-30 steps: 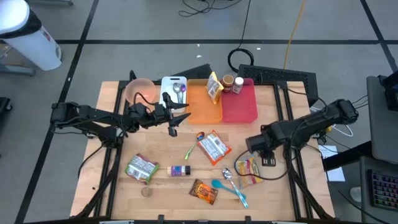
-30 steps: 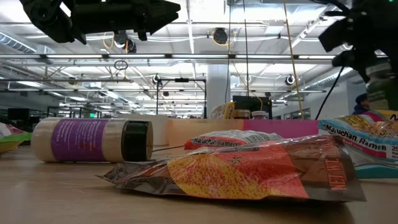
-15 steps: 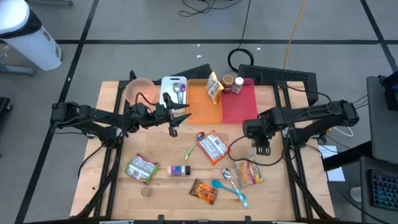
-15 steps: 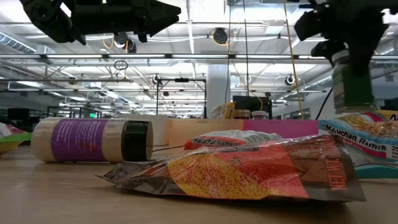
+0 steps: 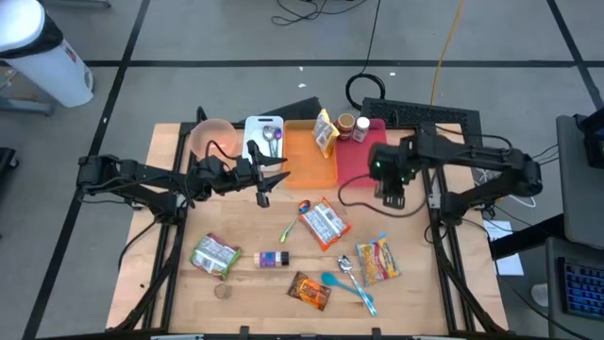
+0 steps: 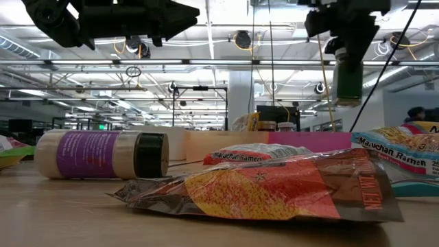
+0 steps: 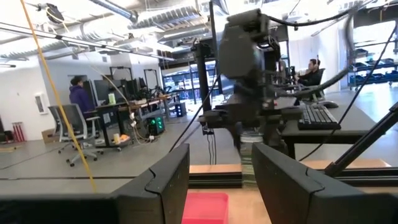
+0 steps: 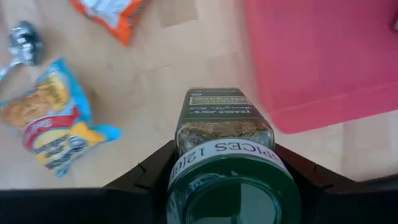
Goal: Pick & Place Food Item
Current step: Put the green seasoning bottle into the red bin
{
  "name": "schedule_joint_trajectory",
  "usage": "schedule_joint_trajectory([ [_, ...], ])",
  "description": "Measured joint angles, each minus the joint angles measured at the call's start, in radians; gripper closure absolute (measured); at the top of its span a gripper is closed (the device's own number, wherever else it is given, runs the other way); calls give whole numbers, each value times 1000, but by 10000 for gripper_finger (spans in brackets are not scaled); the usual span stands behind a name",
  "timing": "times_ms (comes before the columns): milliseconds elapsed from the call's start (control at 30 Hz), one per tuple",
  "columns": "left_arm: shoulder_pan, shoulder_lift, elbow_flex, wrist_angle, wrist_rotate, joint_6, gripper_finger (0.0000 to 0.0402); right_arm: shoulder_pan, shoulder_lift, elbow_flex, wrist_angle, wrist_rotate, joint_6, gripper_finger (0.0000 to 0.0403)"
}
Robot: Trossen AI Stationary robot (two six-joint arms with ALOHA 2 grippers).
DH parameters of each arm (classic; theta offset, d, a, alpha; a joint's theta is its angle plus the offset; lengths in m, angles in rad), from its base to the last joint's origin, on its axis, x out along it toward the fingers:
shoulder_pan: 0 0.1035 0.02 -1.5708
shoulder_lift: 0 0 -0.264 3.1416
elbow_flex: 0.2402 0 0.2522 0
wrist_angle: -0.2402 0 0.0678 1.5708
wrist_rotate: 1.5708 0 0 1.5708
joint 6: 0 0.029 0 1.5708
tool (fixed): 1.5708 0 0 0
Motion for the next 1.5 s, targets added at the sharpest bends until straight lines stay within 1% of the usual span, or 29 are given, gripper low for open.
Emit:
schedule_joint_trajectory([
  [167, 7, 0, 0, 0, 6, 6, 220, -111, 58, 10, 20, 0, -101, 215],
  [367, 27, 0, 0, -1, 65, -19, 220, -229, 151, 10, 39, 0, -246, 215],
  [500, 33, 0, 0, -1, 73, -20, 220, -316, 192, 10, 110, 0, -332, 215],
  [667, 32, 0, 0, -1, 75, -17, 220, -421, 209, 10, 195, 5, -412, 215],
  [867, 32, 0, 0, 0, 76, 5, 220, -497, 222, 11, 273, 82, -507, 215],
  [967, 33, 0, 0, 0, 75, 10, 220, -525, 263, 52, 255, 75, -532, 215],
  [1100, 41, 0, 0, 0, 80, 7, 220, -549, 358, 163, 201, 77, -571, 215],
  [1300, 65, 0, 0, -1, 161, -32, 220, -613, 472, 314, 111, 75, -621, 215],
  [1400, 72, 0, 0, -2, 191, -42, 220, -654, 494, 351, 105, 75, -625, 215],
  [1500, 73, 0, 0, -12, 199, -42, 220, -694, 499, 358, 113, 49, -629, 215],
])
